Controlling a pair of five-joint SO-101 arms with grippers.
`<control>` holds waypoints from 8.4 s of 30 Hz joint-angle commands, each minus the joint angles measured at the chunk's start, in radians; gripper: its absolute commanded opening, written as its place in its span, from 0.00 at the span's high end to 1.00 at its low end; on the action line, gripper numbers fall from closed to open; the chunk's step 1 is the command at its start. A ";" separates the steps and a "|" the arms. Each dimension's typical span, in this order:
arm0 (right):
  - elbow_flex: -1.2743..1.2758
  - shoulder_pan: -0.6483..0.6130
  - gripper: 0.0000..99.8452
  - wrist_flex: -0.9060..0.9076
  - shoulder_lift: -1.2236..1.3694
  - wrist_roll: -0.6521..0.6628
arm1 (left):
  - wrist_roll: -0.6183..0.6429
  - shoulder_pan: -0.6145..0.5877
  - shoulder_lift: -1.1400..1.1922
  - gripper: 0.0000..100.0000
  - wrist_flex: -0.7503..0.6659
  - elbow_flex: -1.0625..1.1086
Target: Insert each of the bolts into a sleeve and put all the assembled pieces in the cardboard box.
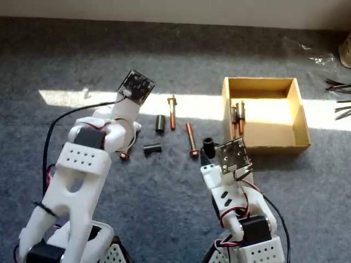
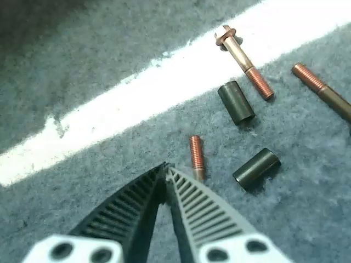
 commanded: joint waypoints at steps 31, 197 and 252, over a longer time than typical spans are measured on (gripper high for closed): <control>-0.015 0.028 1.00 0.035 -0.013 -0.046 | 0.193 -0.002 0.668 0.90 0.333 -0.527; 0.053 0.028 1.00 -0.030 -0.022 0.009 | 1.232 -0.113 0.923 0.84 0.813 -0.898; 0.054 0.028 1.00 -0.030 -0.022 0.009 | 1.694 -0.234 0.923 0.84 0.571 -0.676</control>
